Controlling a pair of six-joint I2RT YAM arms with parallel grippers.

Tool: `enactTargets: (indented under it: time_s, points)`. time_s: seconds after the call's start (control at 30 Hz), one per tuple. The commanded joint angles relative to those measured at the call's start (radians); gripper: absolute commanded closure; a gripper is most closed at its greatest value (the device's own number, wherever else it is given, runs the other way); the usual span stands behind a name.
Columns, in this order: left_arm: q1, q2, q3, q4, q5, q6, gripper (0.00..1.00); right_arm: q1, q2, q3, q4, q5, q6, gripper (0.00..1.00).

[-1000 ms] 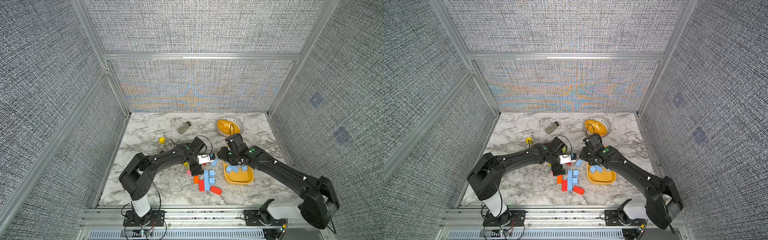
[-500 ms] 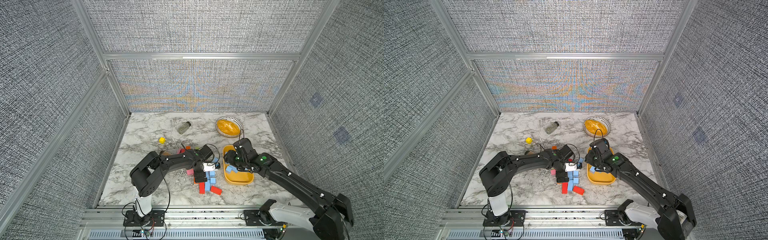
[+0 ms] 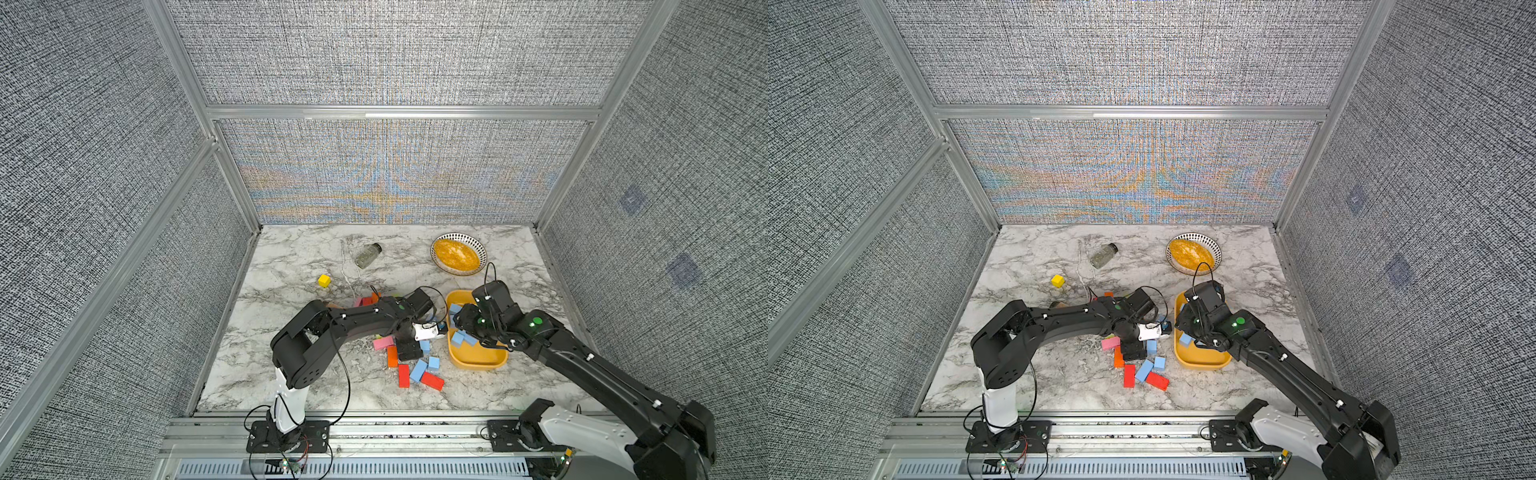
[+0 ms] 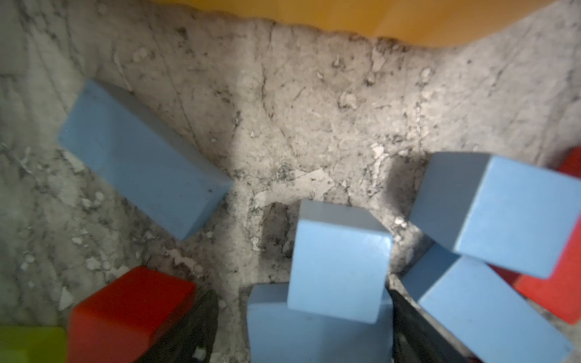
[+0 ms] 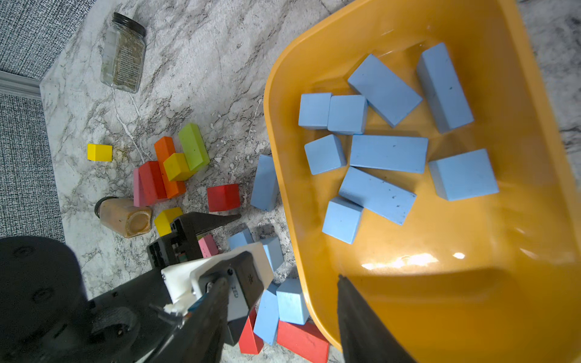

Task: Pick out the blue building blocks
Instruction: Pick up the building block from the center of the board.

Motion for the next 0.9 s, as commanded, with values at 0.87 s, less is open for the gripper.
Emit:
enactTargets:
  time_s: [0.87]
  points:
    - [0.164,-0.592,-0.367,0.258,0.497,0.15,0.46,0.083,-0.022,-0.121,0.456,-0.356,-0.114,0.52]
